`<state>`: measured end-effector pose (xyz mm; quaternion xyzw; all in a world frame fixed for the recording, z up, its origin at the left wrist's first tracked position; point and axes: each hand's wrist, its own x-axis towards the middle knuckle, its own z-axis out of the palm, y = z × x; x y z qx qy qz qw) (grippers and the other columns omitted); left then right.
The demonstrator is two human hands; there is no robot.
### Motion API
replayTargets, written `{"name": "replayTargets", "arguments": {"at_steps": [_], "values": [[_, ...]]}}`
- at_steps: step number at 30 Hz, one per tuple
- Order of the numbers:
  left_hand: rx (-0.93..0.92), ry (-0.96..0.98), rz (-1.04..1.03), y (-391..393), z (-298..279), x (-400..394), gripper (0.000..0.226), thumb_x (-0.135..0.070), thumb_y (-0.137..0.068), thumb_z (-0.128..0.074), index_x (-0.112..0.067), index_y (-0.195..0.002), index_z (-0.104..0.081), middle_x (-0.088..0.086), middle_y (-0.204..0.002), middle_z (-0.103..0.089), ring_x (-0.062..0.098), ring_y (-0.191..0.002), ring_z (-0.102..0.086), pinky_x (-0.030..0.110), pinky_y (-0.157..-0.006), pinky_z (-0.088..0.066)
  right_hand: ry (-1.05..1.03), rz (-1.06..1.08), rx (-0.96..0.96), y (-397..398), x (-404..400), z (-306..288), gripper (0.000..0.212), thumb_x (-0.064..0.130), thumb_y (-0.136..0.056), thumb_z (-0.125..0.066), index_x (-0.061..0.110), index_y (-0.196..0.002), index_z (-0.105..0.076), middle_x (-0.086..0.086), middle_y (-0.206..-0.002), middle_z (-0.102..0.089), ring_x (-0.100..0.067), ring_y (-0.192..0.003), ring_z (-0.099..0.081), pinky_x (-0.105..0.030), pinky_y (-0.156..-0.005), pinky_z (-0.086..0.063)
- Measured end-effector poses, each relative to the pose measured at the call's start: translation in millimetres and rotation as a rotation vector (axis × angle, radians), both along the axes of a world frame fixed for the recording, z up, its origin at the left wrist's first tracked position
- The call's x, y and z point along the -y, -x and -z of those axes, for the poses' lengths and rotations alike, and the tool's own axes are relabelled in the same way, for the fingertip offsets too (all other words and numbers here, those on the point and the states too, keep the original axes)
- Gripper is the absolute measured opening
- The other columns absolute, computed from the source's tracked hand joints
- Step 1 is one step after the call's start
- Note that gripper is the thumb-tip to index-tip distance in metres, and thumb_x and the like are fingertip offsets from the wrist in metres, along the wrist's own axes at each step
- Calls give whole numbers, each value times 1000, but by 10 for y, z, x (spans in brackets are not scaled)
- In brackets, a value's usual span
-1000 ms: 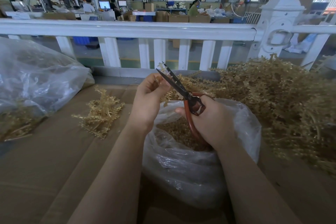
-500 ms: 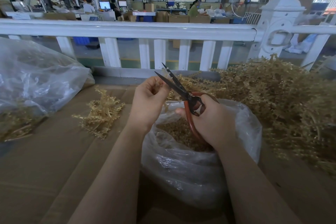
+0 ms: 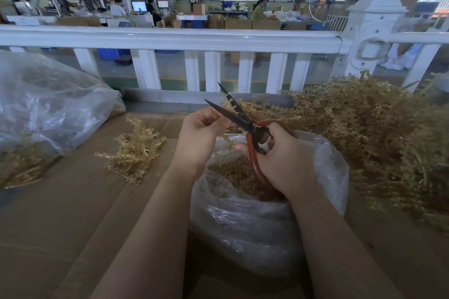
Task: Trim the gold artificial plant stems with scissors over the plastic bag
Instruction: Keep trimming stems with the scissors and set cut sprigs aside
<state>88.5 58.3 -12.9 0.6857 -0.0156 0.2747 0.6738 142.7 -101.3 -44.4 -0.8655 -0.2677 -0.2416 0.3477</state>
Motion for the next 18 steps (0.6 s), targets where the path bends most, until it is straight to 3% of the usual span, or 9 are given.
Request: {"name": "replayTargets", "arguments": {"at_steps": [7, 15, 18], "values": [[-35, 41, 55, 4, -13, 2, 25, -6, -94, -61, -21, -80, -76, -1, -88, -76, 11, -88, -69, 25, -85, -47, 18, 22, 27, 30, 12, -17, 75, 88, -70, -43, 17, -84, -63, 9, -72, -64, -9, -66, -60, -34, -62, -55], [-14, 93, 69, -9, -2, 3, 16, -4, -94, -61, -13, -85, -71, -3, -85, -75, 9, -84, -68, 18, -80, -51, -33, -7, 10, 8, 0, 23, 77, 90, -69, -44, 17, -79, -65, 9, -69, -64, -9, -65, -60, -35, -62, -55], [-13, 93, 65, -9, 5, -2, 14, -3, -94, -61, -11, -87, -70, 2, -90, -73, 14, -88, -67, 25, -86, -51, -36, -5, -15, -3, -5, 30, 75, 90, -68, -45, 20, -83, -66, 11, -73, -66, -7, -68, -62, -33, -64, -56]]}}
